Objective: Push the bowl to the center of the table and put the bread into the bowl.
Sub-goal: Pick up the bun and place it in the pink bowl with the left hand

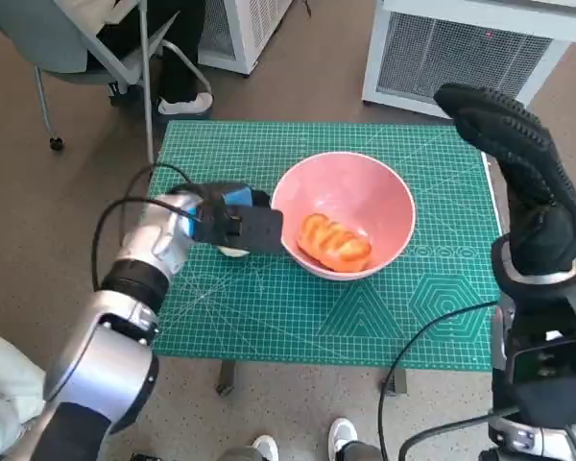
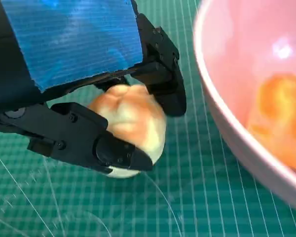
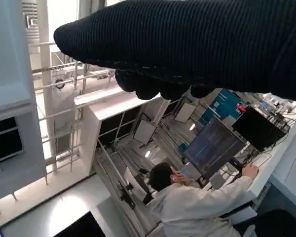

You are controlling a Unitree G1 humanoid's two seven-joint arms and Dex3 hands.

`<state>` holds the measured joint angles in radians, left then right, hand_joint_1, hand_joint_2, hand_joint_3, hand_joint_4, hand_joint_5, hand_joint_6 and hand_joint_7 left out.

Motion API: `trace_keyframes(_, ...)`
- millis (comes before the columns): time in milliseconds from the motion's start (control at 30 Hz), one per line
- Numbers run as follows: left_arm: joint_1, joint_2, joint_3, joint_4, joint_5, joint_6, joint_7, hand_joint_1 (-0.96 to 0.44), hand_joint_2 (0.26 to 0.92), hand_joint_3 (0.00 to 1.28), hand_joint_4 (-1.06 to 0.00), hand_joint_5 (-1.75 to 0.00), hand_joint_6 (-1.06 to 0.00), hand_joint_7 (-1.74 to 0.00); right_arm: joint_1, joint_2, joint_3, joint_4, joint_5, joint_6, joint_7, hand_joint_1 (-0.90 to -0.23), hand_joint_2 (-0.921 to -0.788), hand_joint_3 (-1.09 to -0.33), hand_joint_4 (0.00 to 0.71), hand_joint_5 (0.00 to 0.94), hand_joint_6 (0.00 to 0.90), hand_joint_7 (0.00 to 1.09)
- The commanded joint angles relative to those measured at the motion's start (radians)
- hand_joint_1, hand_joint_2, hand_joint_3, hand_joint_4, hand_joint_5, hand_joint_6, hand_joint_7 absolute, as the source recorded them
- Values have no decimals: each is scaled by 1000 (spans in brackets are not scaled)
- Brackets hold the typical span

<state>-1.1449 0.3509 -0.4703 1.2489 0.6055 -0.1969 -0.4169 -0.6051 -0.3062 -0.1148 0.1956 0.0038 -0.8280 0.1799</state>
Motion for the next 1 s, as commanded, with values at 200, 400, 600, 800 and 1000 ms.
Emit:
trace_keyframes(200, -51, 110, 138, -263, -100, -56, 70, 1, 920, 68, -692, -1151, -621, -1186, 23, 1, 1, 1, -2, 4, -6, -566, -921, -782, 248, 3, -1, 537)
trace_keyframes(400, 2, 126, 208, -503, -162, -86, 84, 2, 920, 61, -709, -1103, -619, -1219, 18, 5, 6, 8, 4, 5, -3, -566, -921, -782, 248, 2, -1, 536)
trace_keyframes(600, 44, 100, 218, -669, -195, -111, 69, 2, 920, 46, -722, -1075, -640, -1211, 13, 6, 11, 11, 16, 10, 3, -566, -921, -781, 248, 2, -1, 535)
trace_keyframes(800, 56, 57, 175, -738, -192, -144, 37, 2, 919, 37, -734, -1084, -650, -1179, 7, 8, 19, 15, 37, 16, 13, -564, -921, -779, 248, 2, -1, 535)
trace_keyframes(1000, 43, -7, 103, -688, -149, -177, 27, 1, 919, 36, -750, -1116, -641, -1139, 5, 10, 28, 20, 43, 12, 16, -564, -921, -778, 244, 0, -1, 535)
